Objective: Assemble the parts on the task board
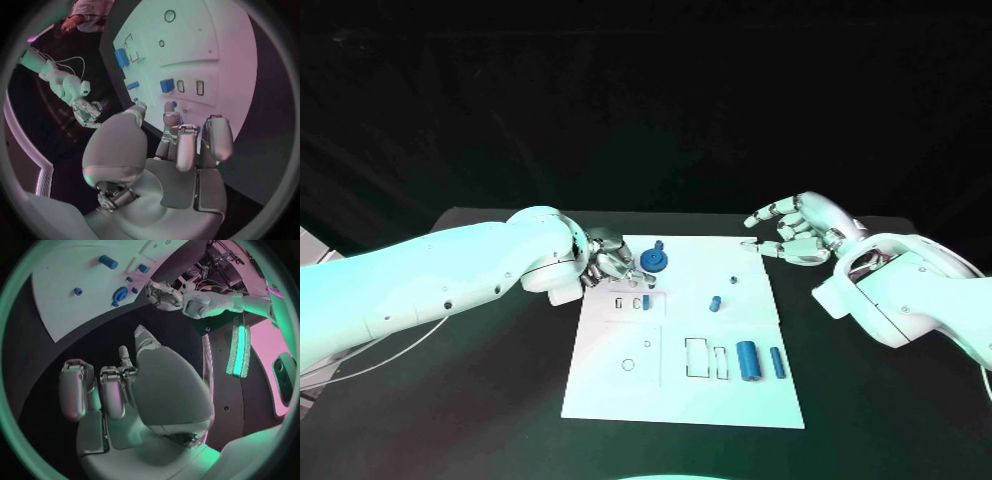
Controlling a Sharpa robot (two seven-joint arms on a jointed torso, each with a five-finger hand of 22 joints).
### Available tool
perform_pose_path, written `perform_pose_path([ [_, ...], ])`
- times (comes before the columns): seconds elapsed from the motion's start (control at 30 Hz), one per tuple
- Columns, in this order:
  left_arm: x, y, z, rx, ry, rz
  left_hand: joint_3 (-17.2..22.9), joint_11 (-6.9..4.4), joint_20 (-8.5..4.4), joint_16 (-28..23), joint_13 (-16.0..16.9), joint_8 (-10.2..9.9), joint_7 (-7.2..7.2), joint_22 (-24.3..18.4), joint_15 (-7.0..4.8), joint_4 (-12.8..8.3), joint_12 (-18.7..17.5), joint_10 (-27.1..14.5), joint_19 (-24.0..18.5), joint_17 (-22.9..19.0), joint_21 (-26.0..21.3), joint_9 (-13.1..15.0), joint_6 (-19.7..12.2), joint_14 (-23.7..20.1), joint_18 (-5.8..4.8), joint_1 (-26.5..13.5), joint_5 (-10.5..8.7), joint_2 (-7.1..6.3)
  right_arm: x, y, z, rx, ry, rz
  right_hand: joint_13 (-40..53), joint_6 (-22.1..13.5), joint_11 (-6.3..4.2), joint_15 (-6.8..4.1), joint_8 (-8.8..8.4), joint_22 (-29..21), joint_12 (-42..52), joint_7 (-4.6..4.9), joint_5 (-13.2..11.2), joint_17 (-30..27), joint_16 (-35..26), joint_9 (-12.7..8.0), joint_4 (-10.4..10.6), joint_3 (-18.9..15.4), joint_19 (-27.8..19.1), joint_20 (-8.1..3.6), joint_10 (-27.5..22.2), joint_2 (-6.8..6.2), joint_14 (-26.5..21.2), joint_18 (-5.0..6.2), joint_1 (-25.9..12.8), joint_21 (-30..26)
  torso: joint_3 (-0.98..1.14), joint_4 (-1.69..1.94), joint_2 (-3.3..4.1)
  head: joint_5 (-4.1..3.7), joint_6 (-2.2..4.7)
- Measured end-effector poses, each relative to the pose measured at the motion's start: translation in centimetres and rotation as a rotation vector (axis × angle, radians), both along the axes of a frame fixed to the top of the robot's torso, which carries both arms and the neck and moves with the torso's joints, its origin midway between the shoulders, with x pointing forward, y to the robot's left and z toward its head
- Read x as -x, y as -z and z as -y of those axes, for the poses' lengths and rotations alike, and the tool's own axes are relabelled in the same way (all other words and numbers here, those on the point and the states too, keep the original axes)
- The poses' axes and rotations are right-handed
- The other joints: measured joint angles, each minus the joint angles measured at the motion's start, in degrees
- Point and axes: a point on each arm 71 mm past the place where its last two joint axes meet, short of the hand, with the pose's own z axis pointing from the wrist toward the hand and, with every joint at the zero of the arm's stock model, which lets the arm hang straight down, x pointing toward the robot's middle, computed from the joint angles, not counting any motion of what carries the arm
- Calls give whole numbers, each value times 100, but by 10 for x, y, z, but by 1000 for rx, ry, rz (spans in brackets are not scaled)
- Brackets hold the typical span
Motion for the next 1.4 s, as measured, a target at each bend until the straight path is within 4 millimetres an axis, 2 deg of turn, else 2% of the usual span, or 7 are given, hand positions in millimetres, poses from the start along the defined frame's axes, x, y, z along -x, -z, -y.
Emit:
perform_pose_path([
  [0.37, -2, 4, 15, -127, 34, -53, -55, -15, 37, 20, 62, -48, 2, 109, 0, 7, 25, 45, 36, -1, 33, 19, -3, 0, 1, -63, 0, 89, -4, 1, 5, -7, 43, -15, 0, 0, 0, 0, 40, -1, 0, 0, 90, 1, 0, 0, 0, 0, -9, -35, 0, -23, 0, 0, -23, 26, -3, -7, 2, -5, -48],
  [0.67, -1, 10, 23, -179, 58, -84, -61, -15, 17, 20, 61, -48, 23, 135, 1, 1, 25, 45, 56, -1, 40, 21, -23, 0, 1, -62, 0, 88, -5, 1, 6, -9, 60, -18, 0, -1, 0, 0, 40, -1, 0, 0, 89, 4, 0, -1, 0, 0, -7, -37, 0, -23, 0, 0, -23, 28, -4, -1, 2, -15, -72],
  [1.03, -2, 14, 30, -205, 76, -105, -61, -15, 16, 20, 55, -48, 23, 142, 1, 1, 25, 45, 56, -2, 40, 34, -23, 0, 2, -85, 0, 110, -7, 2, 5, -3, 67, -18, 0, -1, 0, -21, 40, -1, 0, 0, 122, 3, 0, -2, 0, 0, -7, -36, 0, -23, -21, 0, -23, 28, -5, -3, 2, -38, -67],
  [1.2, -2, 15, 31, -208, 78, -108, 56, -15, 16, 19, 62, -97, 23, 158, 1, -21, 25, 45, 55, -2, 67, 114, -23, 0, 2, 270, 0, 351, -8, 2, 4, 3, 70, -16, 0, -1, 0, -21, 40, 3, 0, 0, 145, 3, 0, -2, 0, 0, -8, -36, 0, -23, -21, 0, -23, 28, -5, -1, 2, -53, -73],
  [1.4, -2, 15, 33, -204, 80, -111, 267, -15, 16, 19, 62, -109, 23, 158, 1, -21, 24, 44, 55, -2, 67, 173, -22, 0, 2, 511, 0, 464, -9, 2, 4, 9, 70, -16, 5, -1, 0, -21, 40, 3, 0, 0, 155, 3, 0, -2, 0, -1, -8, -35, 0, -23, -21, 0, -23, 15, -5, 3, 2, -58, -77],
])
